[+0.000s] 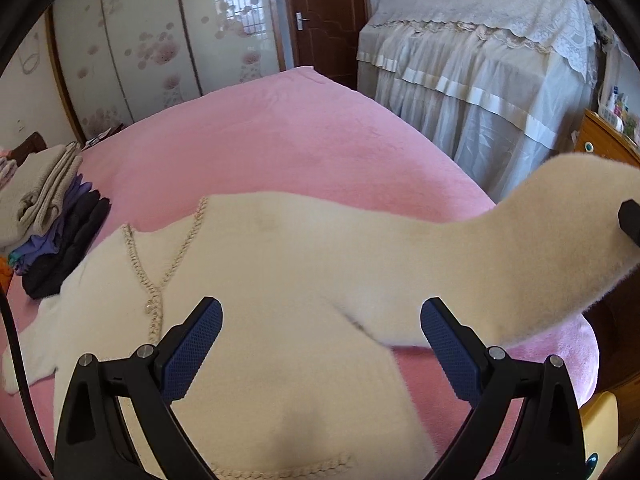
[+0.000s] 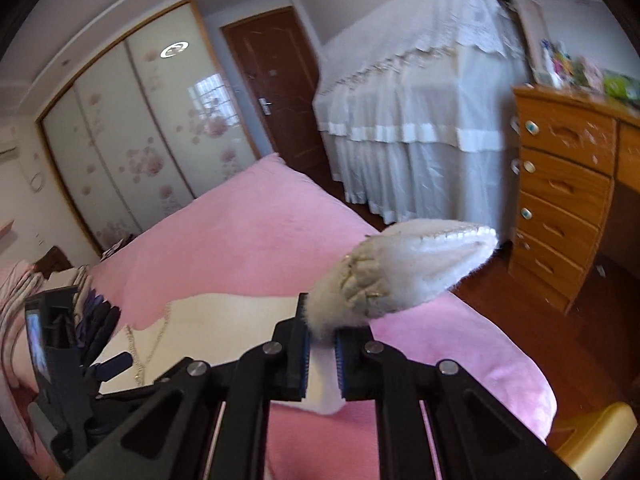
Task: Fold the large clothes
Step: 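Lift the sleeve with the right gripper and carry it across the cardigan body, then close the left gripper on the sleeve cuff while the right gripper releases it, then lay the sleeve flat across the body with the left gripper and open it, then move the left gripper to the other sleeve cuff and grasp it, then fold the sleeve across the body with the left gripper and release, then grasp the cuff of the folded sleeve with the right gripper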
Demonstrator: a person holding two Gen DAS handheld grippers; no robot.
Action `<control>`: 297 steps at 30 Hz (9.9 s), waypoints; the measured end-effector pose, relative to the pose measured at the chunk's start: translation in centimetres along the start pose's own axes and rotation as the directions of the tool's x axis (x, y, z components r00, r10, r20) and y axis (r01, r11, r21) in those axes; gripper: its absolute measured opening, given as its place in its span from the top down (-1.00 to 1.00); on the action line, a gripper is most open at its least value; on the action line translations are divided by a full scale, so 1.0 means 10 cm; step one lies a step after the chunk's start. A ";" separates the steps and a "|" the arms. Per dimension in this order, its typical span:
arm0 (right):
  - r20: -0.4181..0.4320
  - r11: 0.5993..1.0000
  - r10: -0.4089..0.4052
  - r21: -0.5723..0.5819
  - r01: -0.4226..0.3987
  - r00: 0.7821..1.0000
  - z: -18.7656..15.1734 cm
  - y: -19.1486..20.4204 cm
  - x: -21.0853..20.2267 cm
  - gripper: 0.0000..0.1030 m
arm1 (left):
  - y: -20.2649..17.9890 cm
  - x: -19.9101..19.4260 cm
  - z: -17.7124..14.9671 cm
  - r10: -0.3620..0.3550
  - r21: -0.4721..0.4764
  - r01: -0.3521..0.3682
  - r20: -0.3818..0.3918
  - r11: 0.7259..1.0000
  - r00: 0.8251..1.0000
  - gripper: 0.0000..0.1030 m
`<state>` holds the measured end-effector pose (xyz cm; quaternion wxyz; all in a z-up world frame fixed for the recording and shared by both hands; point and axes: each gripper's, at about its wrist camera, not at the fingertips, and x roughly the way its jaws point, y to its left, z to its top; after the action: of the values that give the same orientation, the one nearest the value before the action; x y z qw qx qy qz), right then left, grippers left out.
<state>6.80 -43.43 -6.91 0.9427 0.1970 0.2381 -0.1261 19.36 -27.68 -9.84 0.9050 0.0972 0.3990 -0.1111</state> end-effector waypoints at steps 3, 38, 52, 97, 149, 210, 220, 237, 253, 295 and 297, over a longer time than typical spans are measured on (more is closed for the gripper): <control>0.004 0.990 0.080 -0.119 -0.079 0.997 0.01 0.54 0.08 0.81 | 0.43 -0.05 -0.03 0.037 -0.052 -0.037 -0.009 0.998 0.999 -0.92; -0.396 0.932 0.105 -0.281 -0.229 0.912 -1.43 1.55 0.79 0.16 | 1.82 0.86 -0.78 -0.492 -0.525 0.346 -0.167 0.778 0.854 -0.82; -0.394 0.977 0.121 -0.113 -0.179 0.911 -1.41 1.03 0.73 0.16 | 1.31 1.42 -0.61 -0.640 -0.604 0.430 -0.180 0.671 0.747 0.34; -0.434 0.933 -0.188 -0.358 0.023 0.881 -1.26 1.18 1.63 0.16 | 3.13 0.98 -0.90 -0.078 -0.513 0.002 -0.128 0.858 0.989 0.45; -0.324 0.905 -0.174 -0.425 0.021 0.930 -0.51 1.87 1.99 0.29 | 2.95 0.51 -0.18 0.154 -0.303 -0.188 -0.134 0.934 0.979 -0.52; -0.454 0.722 0.178 -0.542 -0.429 0.873 -2.50 5.67 0.78 0.26 | 6.27 -1.06 -2.96 0.242 -0.937 -0.278 -0.225 0.212 0.944 -0.94; -0.548 0.709 0.129 -0.532 -0.463 0.826 -2.99 5.73 1.11 0.26 | 6.68 -0.77 -3.35 0.320 -0.998 -0.062 -0.048 0.032 0.946 -0.77; -0.534 0.795 0.152 -0.434 -0.424 0.831 -2.58 5.10 1.12 0.26 | 6.10 -1.30 -2.00 0.375 -0.953 0.040 0.156 0.299 0.914 0.88; -0.395 0.948 0.046 -0.274 -0.165 0.918 -1.68 3.32 0.96 0.26 | 3.51 -0.16 -0.61 -0.151 -0.544 0.200 0.134 0.815 0.979 0.83; -0.200 0.416 0.031 -0.888 -0.195 0.979 -2.97 4.62 0.56 0.03 | 4.30 -1.12 -2.37 -0.100 -0.663 0.034 -0.062 0.748 0.993 -0.38; -0.154 0.347 0.022 -0.926 -0.152 0.988 -3.12 4.70 0.61 0.03 | 4.42 -1.10 -2.43 -0.086 -0.681 0.016 -0.069 0.732 0.994 -0.38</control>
<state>15.15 10.95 -20.55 0.8768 -0.3554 0.3100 0.0935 7.42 22.40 -13.94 0.8545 -0.2455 0.4572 0.0221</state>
